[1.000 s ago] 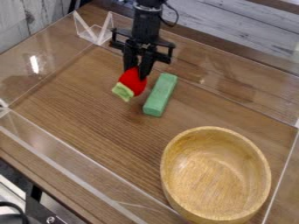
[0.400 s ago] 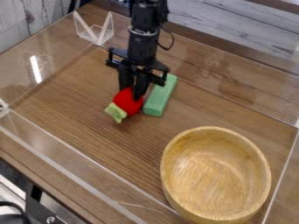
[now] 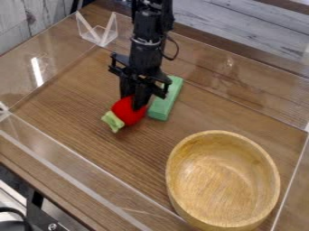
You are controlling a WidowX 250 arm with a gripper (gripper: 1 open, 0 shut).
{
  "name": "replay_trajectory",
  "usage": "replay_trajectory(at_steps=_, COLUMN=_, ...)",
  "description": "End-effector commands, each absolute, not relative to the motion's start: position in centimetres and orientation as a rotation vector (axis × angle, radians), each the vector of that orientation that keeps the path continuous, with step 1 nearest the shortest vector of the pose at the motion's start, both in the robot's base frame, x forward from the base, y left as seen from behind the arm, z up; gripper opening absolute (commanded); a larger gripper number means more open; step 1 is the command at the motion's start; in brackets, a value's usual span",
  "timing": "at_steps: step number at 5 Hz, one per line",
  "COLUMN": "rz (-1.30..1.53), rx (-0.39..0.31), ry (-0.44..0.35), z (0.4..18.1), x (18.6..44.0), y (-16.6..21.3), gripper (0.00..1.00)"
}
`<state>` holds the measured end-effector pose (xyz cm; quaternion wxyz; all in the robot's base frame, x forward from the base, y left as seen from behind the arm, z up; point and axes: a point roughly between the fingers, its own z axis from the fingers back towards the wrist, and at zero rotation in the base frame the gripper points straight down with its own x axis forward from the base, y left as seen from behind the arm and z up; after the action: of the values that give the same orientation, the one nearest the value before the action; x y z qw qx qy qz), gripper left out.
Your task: Move the red object to the right side of the table
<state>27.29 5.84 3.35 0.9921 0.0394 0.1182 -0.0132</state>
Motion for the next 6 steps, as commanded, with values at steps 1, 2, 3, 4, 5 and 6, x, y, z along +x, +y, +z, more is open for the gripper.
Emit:
replay_trajectory(at_steps=1, rz=-0.047, rx=0.082, ry=0.206, z=4.1, x=28.1, y=4.3, gripper=0.00)
replay_trajectory(at_steps=2, rz=-0.052, rx=0.075, ry=0.205, z=3.9, x=28.7, y=2.9, gripper=0.00)
replay_trajectory(at_steps=3, rz=-0.031, rx=0.048, ry=0.187, z=3.7, x=29.2, y=2.9, gripper=0.00)
replay_trajectory(at_steps=4, rz=-0.004, rx=0.031, ry=0.174, z=3.7, x=29.8, y=3.6, gripper=0.00)
replay_trajectory(at_steps=5, rz=-0.033, rx=0.024, ry=0.165, z=3.1, x=30.0, y=3.1, gripper=1.00)
replay_trajectory(at_steps=6, rz=-0.061, rx=0.026, ry=0.162, z=2.7, x=30.2, y=2.6, gripper=0.00)
